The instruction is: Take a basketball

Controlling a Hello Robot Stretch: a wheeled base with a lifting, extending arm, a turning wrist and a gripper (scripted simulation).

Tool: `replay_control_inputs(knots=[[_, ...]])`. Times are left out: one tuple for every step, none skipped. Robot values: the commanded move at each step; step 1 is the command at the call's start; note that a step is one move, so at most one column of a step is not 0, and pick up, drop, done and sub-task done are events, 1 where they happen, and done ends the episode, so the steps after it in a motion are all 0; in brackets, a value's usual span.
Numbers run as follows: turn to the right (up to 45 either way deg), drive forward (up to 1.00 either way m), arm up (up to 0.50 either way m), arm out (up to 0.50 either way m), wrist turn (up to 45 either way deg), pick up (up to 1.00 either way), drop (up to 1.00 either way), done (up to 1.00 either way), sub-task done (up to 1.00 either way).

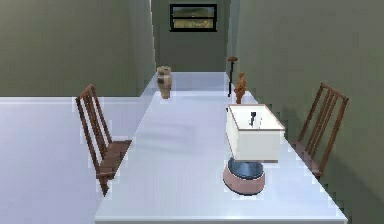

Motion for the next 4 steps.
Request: replay_control_inputs(knots=[[0.0,0.00,0.00,0.00,45.0,0.00,0.00,0.00,0.00],[0.0,0.00,0.00,0.00,45.0,0.00,0.00,0.00,0.00],[0.0,0.00,0.00,0.00,45.0,0.00,0.00,0.00,0.00],[0.0,0.00,0.00,0.00,45.0,0.00,0.00,0.00,0.00]])
